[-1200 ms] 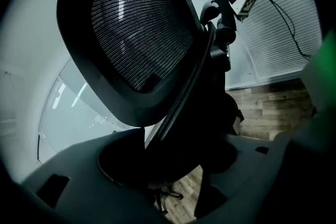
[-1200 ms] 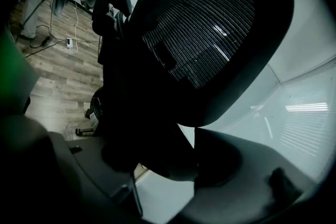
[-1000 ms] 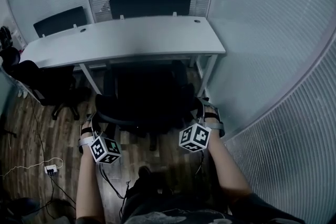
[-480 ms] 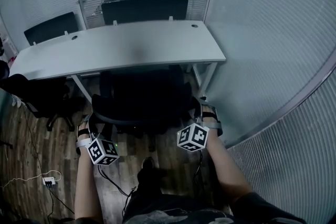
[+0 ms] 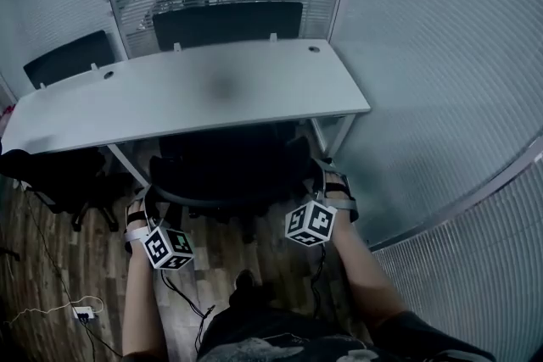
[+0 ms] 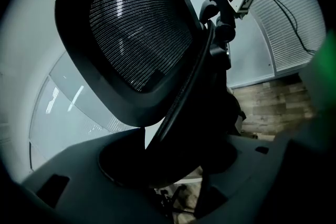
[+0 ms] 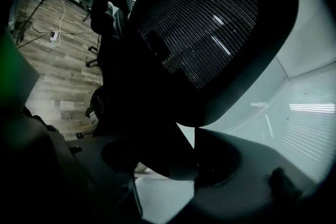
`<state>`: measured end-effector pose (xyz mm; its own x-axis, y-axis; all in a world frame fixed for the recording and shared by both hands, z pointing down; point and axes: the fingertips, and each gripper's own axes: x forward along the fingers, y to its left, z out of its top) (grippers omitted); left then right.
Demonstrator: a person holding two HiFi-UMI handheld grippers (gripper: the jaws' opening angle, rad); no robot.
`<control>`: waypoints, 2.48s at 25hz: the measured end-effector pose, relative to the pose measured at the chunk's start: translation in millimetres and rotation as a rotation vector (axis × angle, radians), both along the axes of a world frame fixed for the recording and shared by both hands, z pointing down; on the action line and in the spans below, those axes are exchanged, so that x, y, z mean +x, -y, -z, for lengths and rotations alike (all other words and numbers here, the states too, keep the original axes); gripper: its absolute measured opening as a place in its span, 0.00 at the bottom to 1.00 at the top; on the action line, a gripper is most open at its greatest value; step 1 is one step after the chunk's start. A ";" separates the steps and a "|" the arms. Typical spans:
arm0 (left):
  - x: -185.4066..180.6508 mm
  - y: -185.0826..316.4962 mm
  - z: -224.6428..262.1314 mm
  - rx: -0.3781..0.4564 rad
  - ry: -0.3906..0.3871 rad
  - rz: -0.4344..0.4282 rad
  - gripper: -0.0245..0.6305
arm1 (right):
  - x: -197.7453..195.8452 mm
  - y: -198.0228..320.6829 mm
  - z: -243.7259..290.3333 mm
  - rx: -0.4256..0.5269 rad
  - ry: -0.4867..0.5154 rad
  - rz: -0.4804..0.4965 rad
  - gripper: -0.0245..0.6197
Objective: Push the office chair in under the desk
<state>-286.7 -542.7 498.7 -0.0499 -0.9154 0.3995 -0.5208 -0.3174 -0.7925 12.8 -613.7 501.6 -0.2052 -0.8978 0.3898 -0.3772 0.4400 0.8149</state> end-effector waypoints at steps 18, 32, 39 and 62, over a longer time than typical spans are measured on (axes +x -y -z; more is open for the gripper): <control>-48.6 141.7 -3.3 0.019 0.013 -0.062 0.47 | -43.6 126.5 -4.4 0.016 -0.010 -0.095 0.50; -66.5 214.7 -3.4 0.048 0.025 -0.062 0.46 | -61.4 197.0 -2.6 0.054 -0.011 -0.092 0.50; -71.3 232.9 -0.6 0.065 0.035 -0.054 0.46 | -65.5 212.9 1.5 0.071 -0.002 -0.096 0.50; -75.7 234.3 -2.4 0.074 0.024 -0.045 0.46 | -69.2 211.9 0.7 0.100 -0.013 -0.108 0.50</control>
<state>-362.5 -777.1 501.1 -0.0169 -0.9439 0.3299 -0.4877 -0.2802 -0.8268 -56.4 -825.5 500.8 -0.1005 -0.9489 0.2992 -0.4068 0.3136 0.8580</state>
